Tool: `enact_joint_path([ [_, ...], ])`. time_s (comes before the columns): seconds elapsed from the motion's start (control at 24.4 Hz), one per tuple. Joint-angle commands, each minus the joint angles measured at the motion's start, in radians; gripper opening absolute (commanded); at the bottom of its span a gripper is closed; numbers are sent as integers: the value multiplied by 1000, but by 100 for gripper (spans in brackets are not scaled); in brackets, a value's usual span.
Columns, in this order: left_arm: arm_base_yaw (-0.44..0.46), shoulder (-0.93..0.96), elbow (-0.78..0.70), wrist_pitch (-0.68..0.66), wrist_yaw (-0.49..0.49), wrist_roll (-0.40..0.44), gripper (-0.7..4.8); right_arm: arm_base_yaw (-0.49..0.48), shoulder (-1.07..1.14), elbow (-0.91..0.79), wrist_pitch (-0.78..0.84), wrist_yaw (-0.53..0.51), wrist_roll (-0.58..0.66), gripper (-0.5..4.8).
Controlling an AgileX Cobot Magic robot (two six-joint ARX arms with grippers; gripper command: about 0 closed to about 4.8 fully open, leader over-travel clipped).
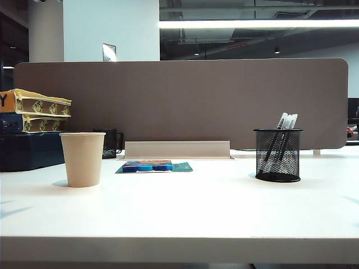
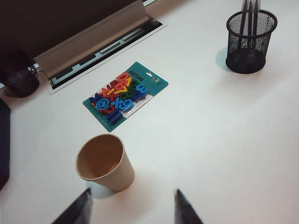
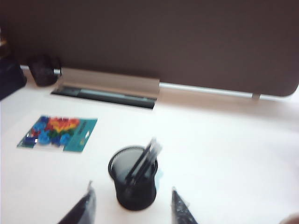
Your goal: Pick up one pen and put it in the pen container.
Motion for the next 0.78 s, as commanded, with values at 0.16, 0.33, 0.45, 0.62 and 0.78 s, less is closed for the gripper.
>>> enact_joint_path([
  [0.16, -1, -25, -37, 11, -13, -28, 220, 2, -112, -87, 8, 3, -3, 203],
  [0.33, -1, -100, -132, 44, -12, -68, 220, 2, -194, -135, -19, 3, -3, 203],
  [0.45, -1, -201, -236, 60, -8, -119, 220, 2, -239, -183, -73, 20, -3, 203],
  [0.62, -1, -264, -284, 58, -8, -137, 220, 2, -276, -231, -114, 20, -2, 203],
  [0.78, -1, -324, -325, 58, -9, -157, 220, 2, -316, -259, -148, 20, -2, 203],
])
